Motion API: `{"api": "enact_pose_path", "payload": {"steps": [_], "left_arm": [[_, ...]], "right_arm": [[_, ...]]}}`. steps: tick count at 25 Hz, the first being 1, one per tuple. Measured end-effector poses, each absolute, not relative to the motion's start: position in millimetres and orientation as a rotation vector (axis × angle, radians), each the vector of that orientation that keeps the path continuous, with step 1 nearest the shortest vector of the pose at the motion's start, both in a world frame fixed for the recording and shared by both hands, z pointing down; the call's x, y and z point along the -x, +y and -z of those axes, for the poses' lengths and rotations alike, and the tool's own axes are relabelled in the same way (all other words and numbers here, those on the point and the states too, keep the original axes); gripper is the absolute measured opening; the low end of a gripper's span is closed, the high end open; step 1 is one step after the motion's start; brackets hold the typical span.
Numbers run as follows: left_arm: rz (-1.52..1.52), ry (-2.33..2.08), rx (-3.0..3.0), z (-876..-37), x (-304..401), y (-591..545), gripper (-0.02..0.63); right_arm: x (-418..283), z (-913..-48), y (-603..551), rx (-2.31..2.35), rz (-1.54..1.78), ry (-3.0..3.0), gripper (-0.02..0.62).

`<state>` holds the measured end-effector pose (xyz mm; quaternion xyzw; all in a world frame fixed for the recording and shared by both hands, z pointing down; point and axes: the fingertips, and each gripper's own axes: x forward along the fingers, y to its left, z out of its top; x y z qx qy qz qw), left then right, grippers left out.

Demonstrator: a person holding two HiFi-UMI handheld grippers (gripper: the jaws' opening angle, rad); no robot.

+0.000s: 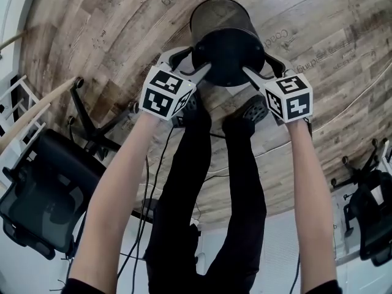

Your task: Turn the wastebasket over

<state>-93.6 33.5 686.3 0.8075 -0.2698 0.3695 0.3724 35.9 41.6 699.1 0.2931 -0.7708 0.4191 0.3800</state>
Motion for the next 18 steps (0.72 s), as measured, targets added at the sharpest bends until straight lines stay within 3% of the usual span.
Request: {"api": "enact_pose_path", "payload": {"steps": [8, 16, 18], "left_arm": [[-0.984, -0.69, -2.147, -680, 93, 28, 0.218], [-0.923, -0.7, -2.066, -679, 90, 54, 0.23], [-0.887, -0.676, -2.049, -677, 86, 63, 0.259]], "right_arm": [[-43, -696, 38, -0.759, -0.981, -1.968, 0.276], [-42, -698, 72, -0.758, -1.083, -1.936, 0.283], [-39, -696, 83, -0.752, -1.191, -1.947, 0.316]]}}
